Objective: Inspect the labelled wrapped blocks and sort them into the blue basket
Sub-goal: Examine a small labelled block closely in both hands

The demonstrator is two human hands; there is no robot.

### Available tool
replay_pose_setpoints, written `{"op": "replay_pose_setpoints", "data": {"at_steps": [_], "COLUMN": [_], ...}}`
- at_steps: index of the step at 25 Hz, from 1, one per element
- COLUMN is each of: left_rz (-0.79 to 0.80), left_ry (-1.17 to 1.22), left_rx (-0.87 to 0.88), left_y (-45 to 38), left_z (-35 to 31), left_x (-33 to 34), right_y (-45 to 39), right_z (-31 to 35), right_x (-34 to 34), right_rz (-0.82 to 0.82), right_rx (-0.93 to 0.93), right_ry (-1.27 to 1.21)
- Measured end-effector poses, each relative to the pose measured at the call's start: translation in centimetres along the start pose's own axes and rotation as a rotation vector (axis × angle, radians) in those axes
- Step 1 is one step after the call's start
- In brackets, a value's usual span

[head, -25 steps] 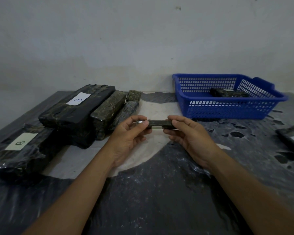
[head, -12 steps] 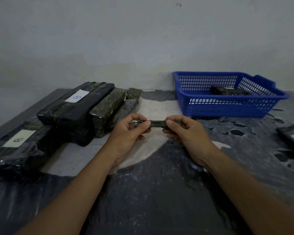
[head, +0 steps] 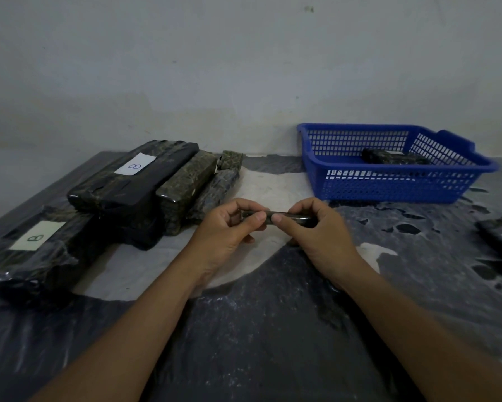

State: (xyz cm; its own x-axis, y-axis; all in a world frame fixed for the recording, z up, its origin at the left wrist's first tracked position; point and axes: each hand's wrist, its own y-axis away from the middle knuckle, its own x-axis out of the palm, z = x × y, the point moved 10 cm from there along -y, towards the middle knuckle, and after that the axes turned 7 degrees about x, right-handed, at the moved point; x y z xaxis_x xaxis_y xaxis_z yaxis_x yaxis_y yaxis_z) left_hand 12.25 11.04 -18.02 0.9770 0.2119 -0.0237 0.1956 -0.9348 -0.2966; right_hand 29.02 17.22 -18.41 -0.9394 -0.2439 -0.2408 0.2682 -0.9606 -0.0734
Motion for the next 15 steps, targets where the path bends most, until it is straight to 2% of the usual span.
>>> {"op": "replay_pose_setpoints", "data": {"at_steps": [3,7,9,15], "left_rz": [-0.01,-0.021,-0.016,-0.047], "left_ry": [0.045,0.068,0.039,0.142], "left_rx": [-0.005,0.012,0.033,-0.031], "left_y": [-0.1,-0.2,-0.2,-0.4], "left_z": [0.2,0.3,0.2,0.9], "left_x": [-0.2,-0.6,-0.7,-0.8], "right_y": [-0.2,-0.2,0.0,-0.1], "right_z": [-0.1,-0.7,-0.7,-0.1], "right_x": [0.3,1.5,1.8,1.7], "right_rz": [0.043,0.222,0.259,0.228], "right_rx": [0.041,0.247,0.286,0.214], "right_ry": [-0.072,-0.534,-0.689,-0.712]}}
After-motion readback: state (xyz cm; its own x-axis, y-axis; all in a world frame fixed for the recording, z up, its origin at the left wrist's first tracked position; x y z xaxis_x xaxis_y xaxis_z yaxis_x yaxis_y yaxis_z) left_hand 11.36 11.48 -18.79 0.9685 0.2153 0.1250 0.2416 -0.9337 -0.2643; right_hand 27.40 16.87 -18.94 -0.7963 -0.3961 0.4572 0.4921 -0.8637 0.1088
